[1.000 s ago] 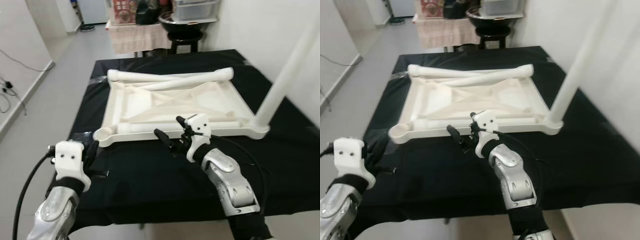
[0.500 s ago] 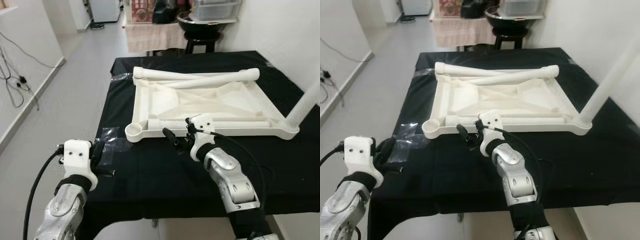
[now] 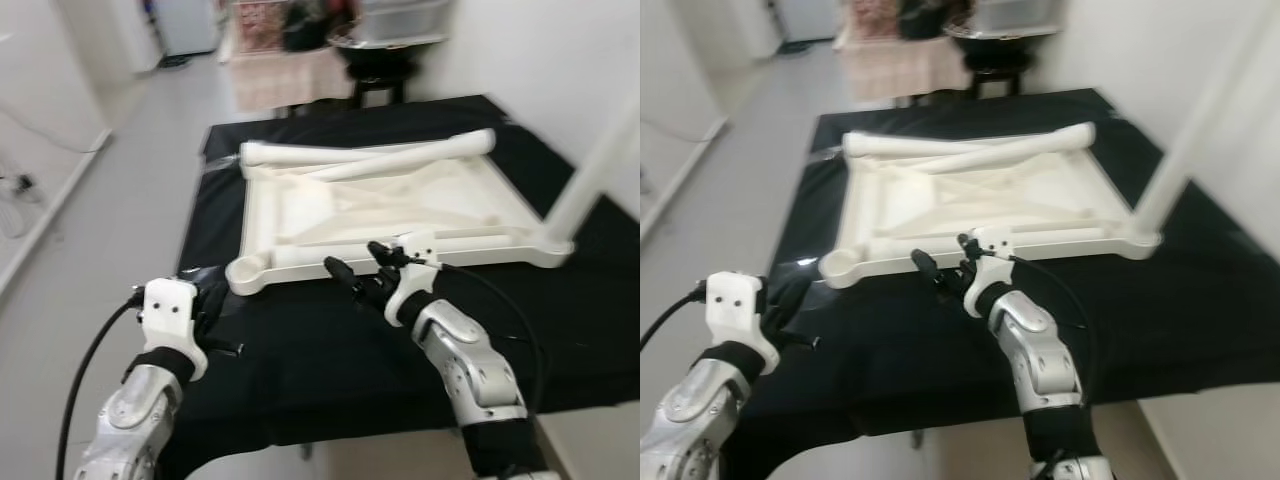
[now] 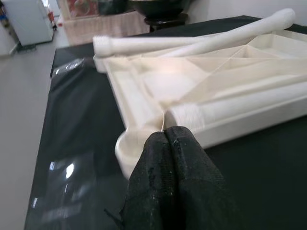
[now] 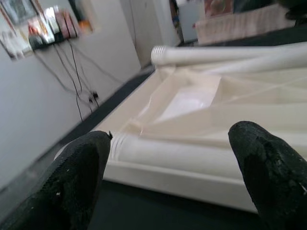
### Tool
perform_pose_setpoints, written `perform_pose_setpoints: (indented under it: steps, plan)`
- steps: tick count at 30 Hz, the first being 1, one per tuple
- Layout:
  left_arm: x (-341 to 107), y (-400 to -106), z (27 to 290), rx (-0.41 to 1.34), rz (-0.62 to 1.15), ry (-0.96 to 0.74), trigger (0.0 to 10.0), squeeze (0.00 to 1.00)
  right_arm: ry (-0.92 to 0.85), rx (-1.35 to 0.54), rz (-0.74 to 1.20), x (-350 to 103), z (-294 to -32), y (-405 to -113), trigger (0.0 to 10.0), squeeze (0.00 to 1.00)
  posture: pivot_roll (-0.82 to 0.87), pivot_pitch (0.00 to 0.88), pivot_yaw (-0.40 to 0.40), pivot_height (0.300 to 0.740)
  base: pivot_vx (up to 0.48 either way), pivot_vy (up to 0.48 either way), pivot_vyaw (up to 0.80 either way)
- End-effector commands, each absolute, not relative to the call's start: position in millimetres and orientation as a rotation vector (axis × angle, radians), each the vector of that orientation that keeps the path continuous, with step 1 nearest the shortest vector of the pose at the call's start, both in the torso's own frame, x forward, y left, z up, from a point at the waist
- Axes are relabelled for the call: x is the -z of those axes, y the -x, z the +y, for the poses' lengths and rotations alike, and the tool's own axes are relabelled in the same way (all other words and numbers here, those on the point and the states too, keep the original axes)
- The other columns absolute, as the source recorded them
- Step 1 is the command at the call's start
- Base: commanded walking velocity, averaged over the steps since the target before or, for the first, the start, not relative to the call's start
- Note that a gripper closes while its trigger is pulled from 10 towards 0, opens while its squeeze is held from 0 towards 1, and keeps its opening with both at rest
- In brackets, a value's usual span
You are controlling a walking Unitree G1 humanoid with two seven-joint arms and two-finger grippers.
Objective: Building children table
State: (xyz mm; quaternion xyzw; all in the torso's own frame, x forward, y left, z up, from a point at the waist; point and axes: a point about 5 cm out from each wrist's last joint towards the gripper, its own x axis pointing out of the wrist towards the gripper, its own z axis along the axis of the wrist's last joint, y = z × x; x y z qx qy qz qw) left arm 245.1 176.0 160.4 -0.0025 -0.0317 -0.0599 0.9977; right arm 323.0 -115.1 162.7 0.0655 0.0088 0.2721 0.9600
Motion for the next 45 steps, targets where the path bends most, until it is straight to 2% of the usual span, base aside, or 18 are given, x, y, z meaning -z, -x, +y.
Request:
perform_pose_setpoints:
  steps: [1, 17, 25, 27, 28, 31, 38, 45]
  plan:
    - [-158.3, -246.5, 174.5, 0.131, -0.049, 0.006, 10.0, 0.00, -0.178, -0.560, 0.031, -159.7, -116.6, -322.6, 10.0, 0.00, -0.08, 0.068, 0.062, 0.740, 0.375, 0.000, -0.80]
    - [-161.1, -246.9, 171.1, 0.156, -0.058, 0.012, 10.0, 0.00, -0.219, -0.586, 0.043, -159.4, -117.6, -323.8, 10.0, 0.00, -0.09, 0.072, 0.060, 0.740, 0.319, 0.000, 0.00]
    - [-166.3, -245.7, 161.3, 0.163, 0.086, 0.162, 10.0, 0.00, -0.255, -0.608, 0.054, -159.2, -118.9, -324.1, 10.0, 0.00, -0.08, 0.076, 0.055, 0.740, 0.000, 0.000, 0.00]
    - [-169.0, -245.4, 163.3, 0.126, 0.128, 0.187, 10.0, 0.04, -0.262, -0.614, 0.058, -159.0, -119.3, -324.3, 10.0, 0.00, -0.08, 0.078, 0.055, 0.740, 0.000, 0.000, 0.00]
    - [-169.4, -243.2, 169.1, 0.050, 0.187, 0.224, 10.0, 1.00, -0.272, -0.620, 0.063, -158.7, -119.4, -324.6, 10.0, 0.00, -0.07, 0.079, 0.060, 0.740, 0.000, 0.000, 0.00]
    - [-169.9, -237.3, 173.6, -0.027, 0.259, 0.288, 10.0, 1.00, -0.286, -0.628, 0.070, -158.0, -119.2, -324.8, 10.0, 0.00, -0.07, 0.080, 0.061, 0.740, 0.000, 0.000, 0.00]
    - [-179.7, -234.8, 165.5, 0.015, 0.242, 0.284, 10.0, 1.00, -0.305, -0.632, 0.071, -157.9, -118.8, -324.7, 10.0, 0.00, -0.06, 0.081, 0.063, 0.740, 0.000, 0.000, 0.00]
    - [-173.6, -233.7, 164.1, 0.041, 0.308, 0.288, 10.0, 1.00, -0.330, -0.638, 0.078, -157.3, -118.6, -325.5, 10.0, 0.00, -0.07, 0.078, 0.068, 0.740, 0.000, 0.000, 0.00]
